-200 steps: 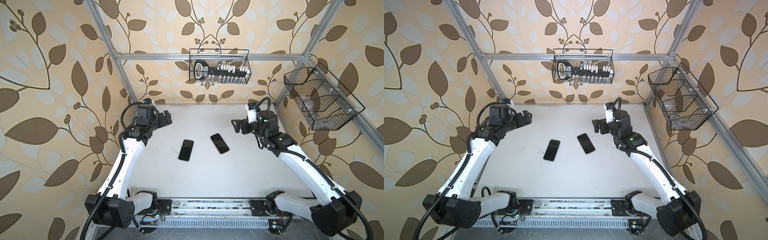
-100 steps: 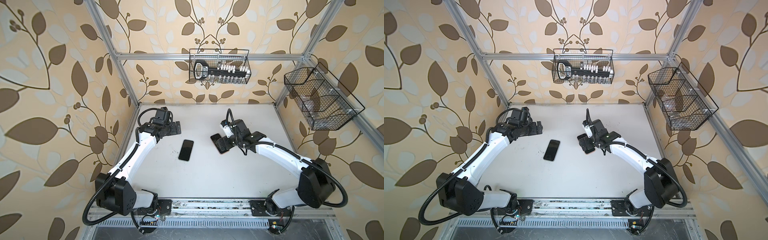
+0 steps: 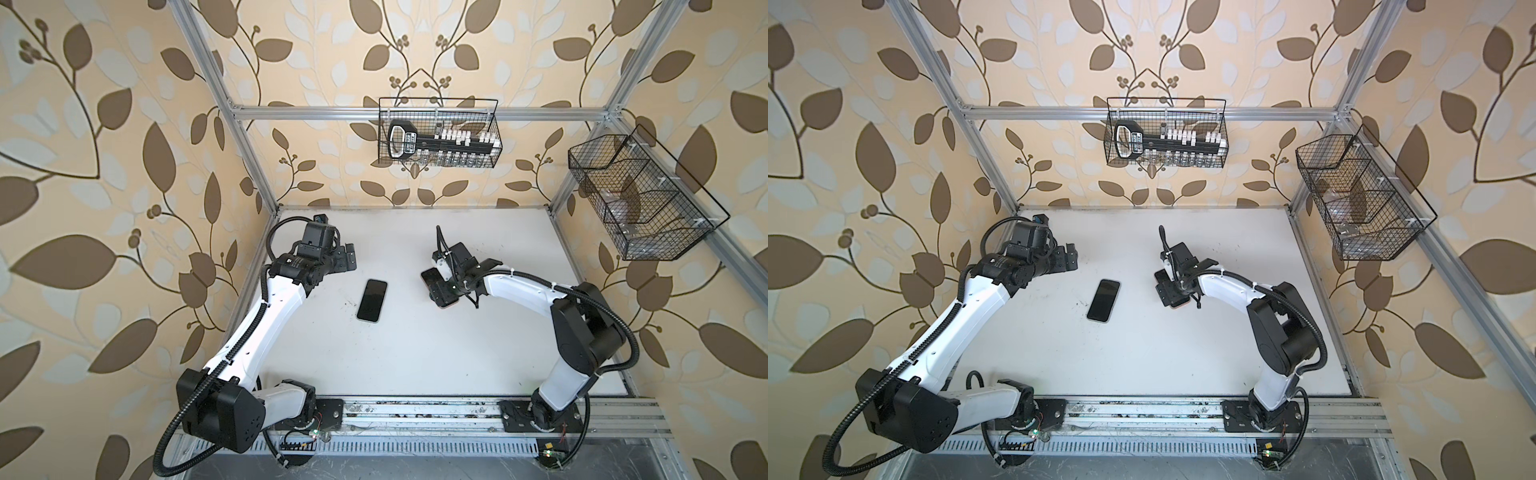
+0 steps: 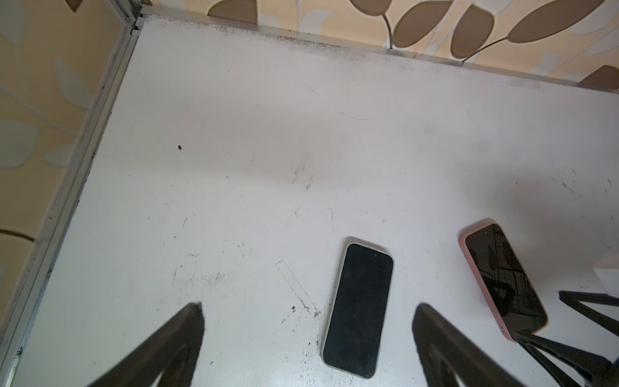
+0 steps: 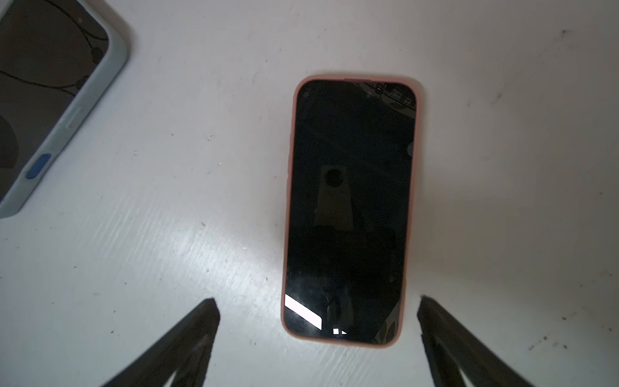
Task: Take the phone out of the phone case
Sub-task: Pick up the phone from the center of the table.
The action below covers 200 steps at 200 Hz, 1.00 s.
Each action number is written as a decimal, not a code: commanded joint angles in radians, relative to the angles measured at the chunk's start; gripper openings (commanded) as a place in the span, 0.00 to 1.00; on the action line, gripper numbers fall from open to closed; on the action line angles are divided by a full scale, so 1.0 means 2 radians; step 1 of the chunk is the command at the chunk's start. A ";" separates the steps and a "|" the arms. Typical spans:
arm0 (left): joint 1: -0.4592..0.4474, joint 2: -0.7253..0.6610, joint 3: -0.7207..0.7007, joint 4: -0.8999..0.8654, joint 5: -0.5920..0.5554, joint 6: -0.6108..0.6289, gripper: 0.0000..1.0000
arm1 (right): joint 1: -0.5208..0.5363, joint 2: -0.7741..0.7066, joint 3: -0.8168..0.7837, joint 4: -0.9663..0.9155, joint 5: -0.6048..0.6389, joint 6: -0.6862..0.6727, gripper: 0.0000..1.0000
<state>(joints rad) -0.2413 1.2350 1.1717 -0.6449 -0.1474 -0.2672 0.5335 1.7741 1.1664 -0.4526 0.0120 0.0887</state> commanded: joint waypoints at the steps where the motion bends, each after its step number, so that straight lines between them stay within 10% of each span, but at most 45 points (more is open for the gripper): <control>1: 0.002 -0.010 -0.002 0.006 -0.017 0.003 0.99 | -0.005 0.026 0.033 -0.006 0.010 -0.005 0.94; 200: 0.003 -0.005 -0.002 0.004 -0.013 0.002 0.99 | -0.014 0.100 0.076 -0.026 0.012 -0.001 0.93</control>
<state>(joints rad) -0.2409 1.2350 1.1717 -0.6449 -0.1650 -0.2657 0.4984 1.9526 1.3289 -0.4831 0.0196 0.0856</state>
